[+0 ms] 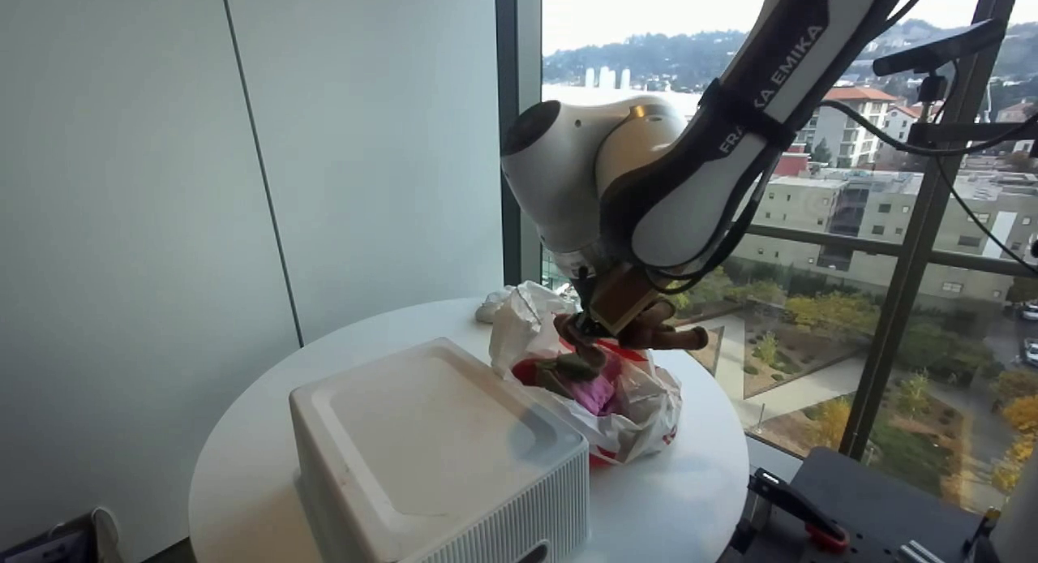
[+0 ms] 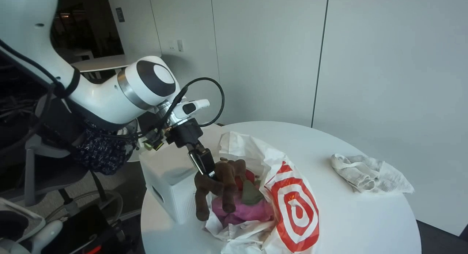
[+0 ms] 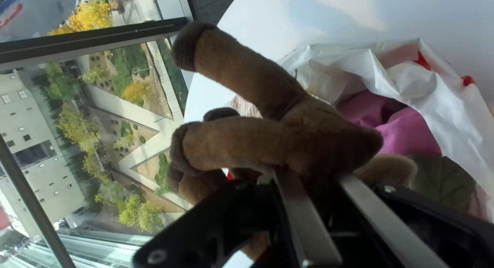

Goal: Move all the objects from the basket into the plastic

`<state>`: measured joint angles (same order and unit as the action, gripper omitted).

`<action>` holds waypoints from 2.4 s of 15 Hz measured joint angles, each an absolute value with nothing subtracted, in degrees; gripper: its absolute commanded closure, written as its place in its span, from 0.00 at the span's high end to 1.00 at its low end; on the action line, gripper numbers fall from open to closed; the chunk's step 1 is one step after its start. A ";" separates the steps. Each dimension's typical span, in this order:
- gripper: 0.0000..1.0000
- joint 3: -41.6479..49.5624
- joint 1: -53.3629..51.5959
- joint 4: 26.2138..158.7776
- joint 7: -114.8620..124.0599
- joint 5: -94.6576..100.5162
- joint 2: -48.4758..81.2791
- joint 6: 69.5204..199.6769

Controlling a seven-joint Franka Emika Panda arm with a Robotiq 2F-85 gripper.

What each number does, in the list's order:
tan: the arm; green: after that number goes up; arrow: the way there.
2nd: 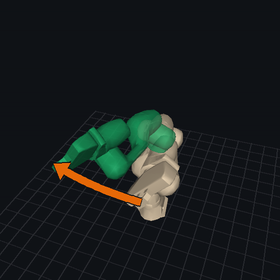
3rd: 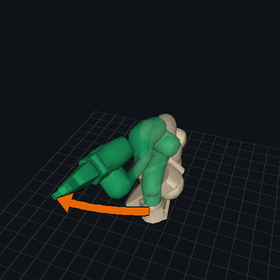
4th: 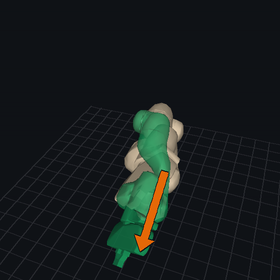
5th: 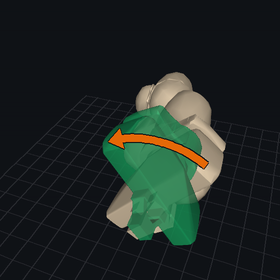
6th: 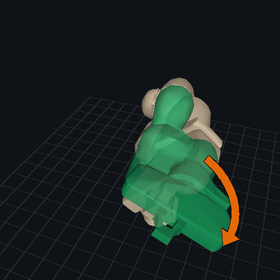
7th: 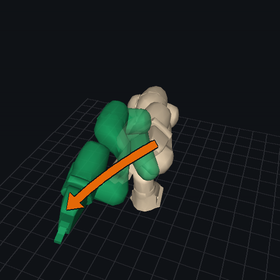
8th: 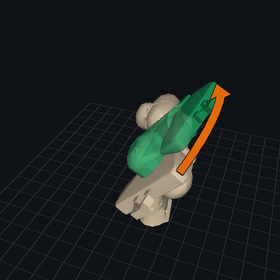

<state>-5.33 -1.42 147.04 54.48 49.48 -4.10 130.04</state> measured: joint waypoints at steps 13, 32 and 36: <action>0.05 1.29 -0.68 131.20 80.63 65.60 19.28 148.04; 1.00 0.92 -2.38 138.01 95.06 60.75 9.52 146.21; 1.00 0.46 -2.65 145.27 95.07 56.88 0.20 136.11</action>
<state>0.46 -2.65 145.27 95.07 56.88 0.20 136.11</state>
